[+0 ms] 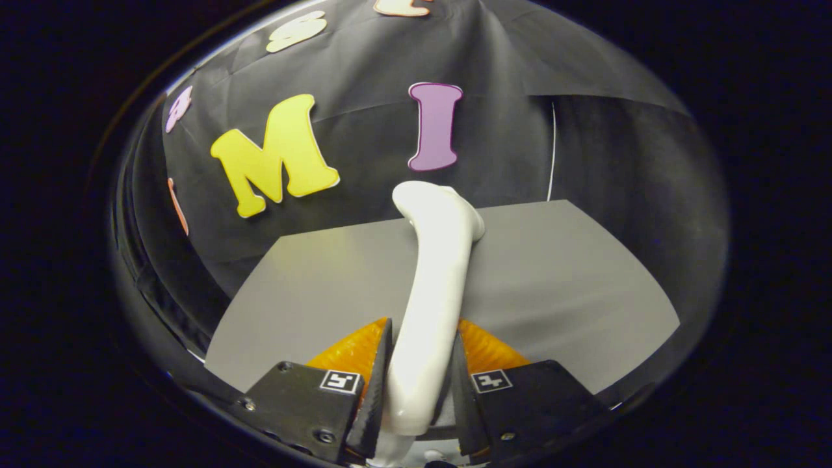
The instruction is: Iron the clothes twice with a garment steamer, once on the left side and once on the right side.
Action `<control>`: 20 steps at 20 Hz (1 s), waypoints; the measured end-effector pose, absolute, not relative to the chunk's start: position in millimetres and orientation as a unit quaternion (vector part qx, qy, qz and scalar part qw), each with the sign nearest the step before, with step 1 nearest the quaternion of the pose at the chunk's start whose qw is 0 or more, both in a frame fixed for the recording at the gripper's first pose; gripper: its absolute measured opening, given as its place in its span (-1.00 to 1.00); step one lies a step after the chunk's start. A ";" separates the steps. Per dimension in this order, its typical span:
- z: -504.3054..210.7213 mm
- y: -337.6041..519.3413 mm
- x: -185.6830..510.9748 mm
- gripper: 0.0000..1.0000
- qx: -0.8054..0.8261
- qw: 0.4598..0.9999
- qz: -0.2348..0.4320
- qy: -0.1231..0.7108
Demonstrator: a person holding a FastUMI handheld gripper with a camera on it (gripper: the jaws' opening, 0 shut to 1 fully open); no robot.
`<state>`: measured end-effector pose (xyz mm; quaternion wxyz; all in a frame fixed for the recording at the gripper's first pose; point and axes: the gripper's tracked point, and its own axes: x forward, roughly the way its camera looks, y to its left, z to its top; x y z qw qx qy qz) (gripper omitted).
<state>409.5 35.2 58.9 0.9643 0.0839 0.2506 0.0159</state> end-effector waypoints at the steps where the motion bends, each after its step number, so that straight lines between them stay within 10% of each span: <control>1: 58.1 39.4 410.6 -0.09 0.094 0.963 0.022 0.252; 20: 151.5 60.1 345.7 -0.34 0.100 0.987 0.045 0.115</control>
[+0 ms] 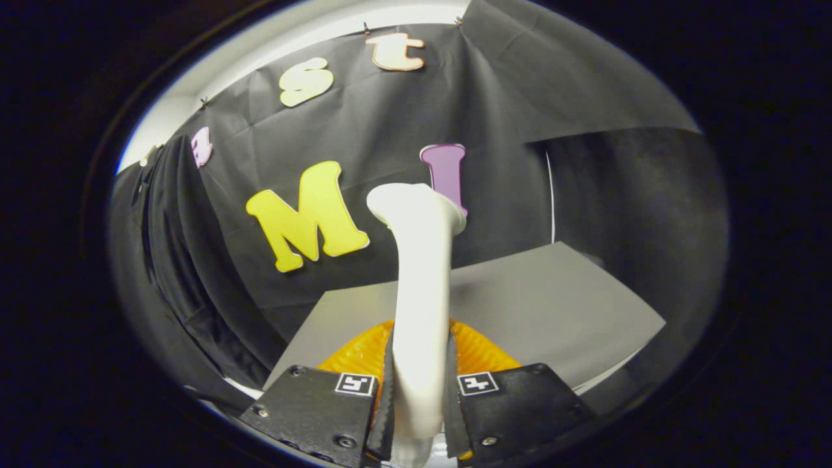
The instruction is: Iron the clothes twice with a garment steamer, once on the left side and once on the right side.
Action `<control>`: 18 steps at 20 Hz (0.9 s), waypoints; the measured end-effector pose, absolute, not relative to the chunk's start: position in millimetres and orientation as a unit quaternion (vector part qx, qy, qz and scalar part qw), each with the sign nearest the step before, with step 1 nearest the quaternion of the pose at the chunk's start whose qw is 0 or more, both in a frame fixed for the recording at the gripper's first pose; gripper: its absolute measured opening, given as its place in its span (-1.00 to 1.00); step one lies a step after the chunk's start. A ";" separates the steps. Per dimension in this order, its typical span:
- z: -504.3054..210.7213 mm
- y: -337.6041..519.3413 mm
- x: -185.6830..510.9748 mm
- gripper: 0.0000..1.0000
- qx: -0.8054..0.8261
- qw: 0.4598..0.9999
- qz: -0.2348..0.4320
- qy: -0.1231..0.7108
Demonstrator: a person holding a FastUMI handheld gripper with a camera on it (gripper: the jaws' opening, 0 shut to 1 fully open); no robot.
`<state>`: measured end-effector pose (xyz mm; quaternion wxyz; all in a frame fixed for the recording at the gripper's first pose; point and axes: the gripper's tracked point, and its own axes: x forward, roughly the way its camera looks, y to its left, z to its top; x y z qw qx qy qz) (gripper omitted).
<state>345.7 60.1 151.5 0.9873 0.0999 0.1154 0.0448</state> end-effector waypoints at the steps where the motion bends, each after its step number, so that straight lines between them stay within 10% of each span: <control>1: 160.9 66.2 336.9 -0.34 0.098 0.988 0.046 0.107; 18: 303.5 302.3 225.9 -0.34 0.069 0.984 0.161 -0.022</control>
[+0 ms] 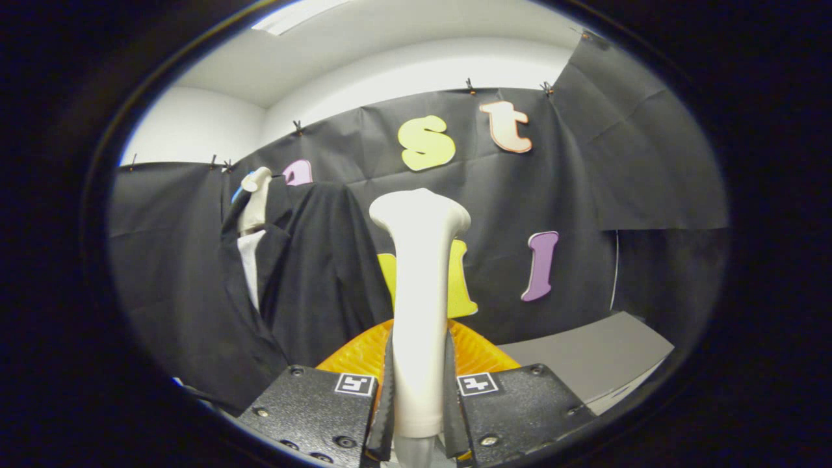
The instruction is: Iron the clothes twice with a garment steamer, once on the left side and once on the right side.
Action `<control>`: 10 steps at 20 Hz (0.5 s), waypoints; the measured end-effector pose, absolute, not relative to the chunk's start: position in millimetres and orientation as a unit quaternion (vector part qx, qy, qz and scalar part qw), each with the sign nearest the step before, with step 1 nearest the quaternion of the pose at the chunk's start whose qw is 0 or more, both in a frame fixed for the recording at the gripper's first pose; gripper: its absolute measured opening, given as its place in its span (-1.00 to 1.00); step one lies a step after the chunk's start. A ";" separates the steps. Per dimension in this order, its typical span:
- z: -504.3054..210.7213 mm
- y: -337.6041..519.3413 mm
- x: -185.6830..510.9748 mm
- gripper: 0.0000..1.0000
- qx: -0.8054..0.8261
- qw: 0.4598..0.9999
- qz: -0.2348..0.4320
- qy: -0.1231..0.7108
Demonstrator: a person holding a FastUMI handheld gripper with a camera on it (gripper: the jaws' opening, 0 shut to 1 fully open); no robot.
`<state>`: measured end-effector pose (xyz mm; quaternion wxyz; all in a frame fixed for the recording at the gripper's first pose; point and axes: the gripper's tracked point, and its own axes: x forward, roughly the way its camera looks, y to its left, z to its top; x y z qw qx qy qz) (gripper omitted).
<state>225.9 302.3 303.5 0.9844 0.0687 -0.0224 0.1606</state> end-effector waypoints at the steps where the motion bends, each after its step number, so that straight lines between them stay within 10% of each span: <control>1: 307.2 315.3 222.9 -0.34 0.068 0.983 0.167 -0.027; 10: 330.4 413.1 187.5 -0.34 0.037 0.978 0.195 -0.065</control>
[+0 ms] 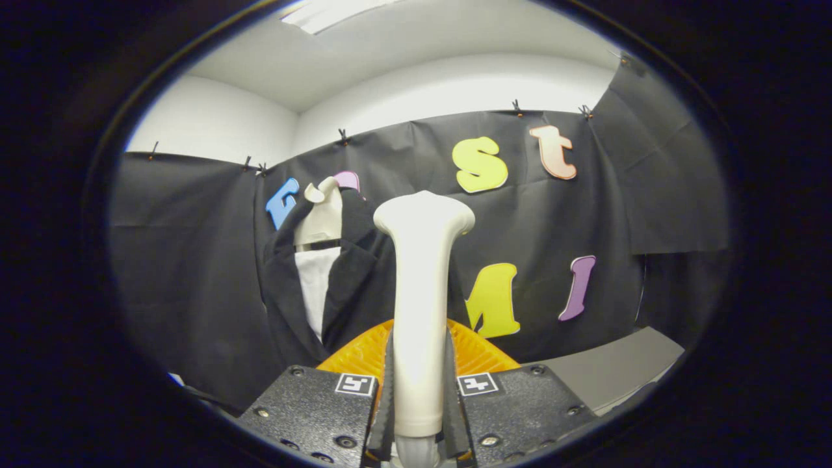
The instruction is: Iron the clothes twice with a garment steamer, once on the left side and once on the right side.
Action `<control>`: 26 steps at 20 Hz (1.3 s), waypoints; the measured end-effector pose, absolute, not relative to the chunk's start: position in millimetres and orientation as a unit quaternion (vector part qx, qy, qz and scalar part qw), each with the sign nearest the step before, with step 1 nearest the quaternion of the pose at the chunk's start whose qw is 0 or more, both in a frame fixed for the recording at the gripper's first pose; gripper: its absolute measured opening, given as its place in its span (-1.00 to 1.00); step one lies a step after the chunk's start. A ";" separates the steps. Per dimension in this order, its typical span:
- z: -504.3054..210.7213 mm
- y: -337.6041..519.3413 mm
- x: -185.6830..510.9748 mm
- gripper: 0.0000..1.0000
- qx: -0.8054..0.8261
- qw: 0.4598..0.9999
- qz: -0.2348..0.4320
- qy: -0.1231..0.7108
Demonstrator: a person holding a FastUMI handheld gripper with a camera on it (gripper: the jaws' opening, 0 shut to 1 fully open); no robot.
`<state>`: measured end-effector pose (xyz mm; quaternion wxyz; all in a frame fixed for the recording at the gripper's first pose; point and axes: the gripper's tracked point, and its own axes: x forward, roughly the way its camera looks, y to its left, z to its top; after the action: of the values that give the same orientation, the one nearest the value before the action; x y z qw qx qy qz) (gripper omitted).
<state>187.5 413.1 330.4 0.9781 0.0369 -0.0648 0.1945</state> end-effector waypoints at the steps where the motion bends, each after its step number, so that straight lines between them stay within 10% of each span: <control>1: 330.9 423.0 186.4 -0.34 0.035 0.977 0.198 -0.065; 26: 202.5 463.1 180.6 -0.34 -0.025 0.980 0.197 0.028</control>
<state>180.6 463.1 202.5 0.9798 -0.0249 0.0280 0.1966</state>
